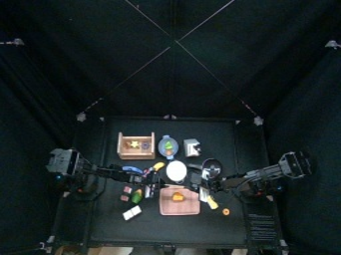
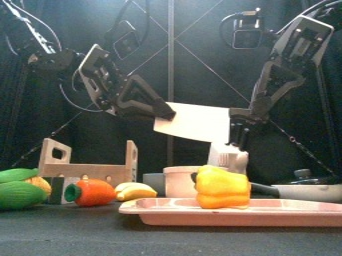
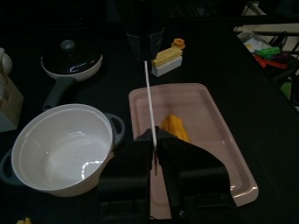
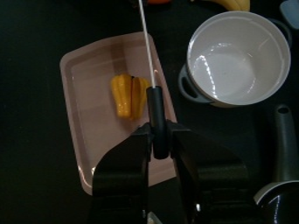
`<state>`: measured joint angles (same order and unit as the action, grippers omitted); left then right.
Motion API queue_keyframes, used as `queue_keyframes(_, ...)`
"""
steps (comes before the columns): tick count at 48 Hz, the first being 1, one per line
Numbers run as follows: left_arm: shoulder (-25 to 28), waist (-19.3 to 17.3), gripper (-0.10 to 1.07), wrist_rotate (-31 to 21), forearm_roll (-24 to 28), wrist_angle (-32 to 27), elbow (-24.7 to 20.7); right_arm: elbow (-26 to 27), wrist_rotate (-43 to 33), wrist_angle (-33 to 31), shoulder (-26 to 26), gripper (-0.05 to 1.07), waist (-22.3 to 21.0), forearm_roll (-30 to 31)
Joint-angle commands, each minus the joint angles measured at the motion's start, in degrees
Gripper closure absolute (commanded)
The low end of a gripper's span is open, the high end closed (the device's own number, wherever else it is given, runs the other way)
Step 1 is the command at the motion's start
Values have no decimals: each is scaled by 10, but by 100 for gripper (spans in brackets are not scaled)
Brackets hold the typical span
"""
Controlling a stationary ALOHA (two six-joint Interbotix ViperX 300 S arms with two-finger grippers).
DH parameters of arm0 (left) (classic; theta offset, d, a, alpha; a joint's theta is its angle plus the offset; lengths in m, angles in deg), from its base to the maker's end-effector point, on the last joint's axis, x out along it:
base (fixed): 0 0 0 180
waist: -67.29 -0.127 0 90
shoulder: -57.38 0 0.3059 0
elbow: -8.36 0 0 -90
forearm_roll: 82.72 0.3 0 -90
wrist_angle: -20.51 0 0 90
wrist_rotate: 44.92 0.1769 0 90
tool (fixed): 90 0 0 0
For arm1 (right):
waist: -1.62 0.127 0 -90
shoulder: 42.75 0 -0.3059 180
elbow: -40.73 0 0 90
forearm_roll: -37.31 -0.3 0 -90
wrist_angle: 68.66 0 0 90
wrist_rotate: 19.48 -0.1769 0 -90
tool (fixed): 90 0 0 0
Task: Cut squash
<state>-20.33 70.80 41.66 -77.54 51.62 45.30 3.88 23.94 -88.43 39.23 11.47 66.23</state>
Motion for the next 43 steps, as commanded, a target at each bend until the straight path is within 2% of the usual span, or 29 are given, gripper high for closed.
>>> queue_keyframes(1, -4, 3, 50, 0, 2, 5, -14, 14, -3, -1, -8, 48, 1, -1)
queue_keyframes(16, 17, 25, 50, 1, 2, 6, -21, 7, 0, -4, -3, 48, 40, -36)
queue_keyframes(33, 63, 31, 50, 1, 2, 6, -44, 1, -1, -4, 27, 48, 41, -36)
queue_keyframes(43, 73, 31, 50, -1, 0, 5, -47, 0, -1, -4, 39, 48, 43, -37)
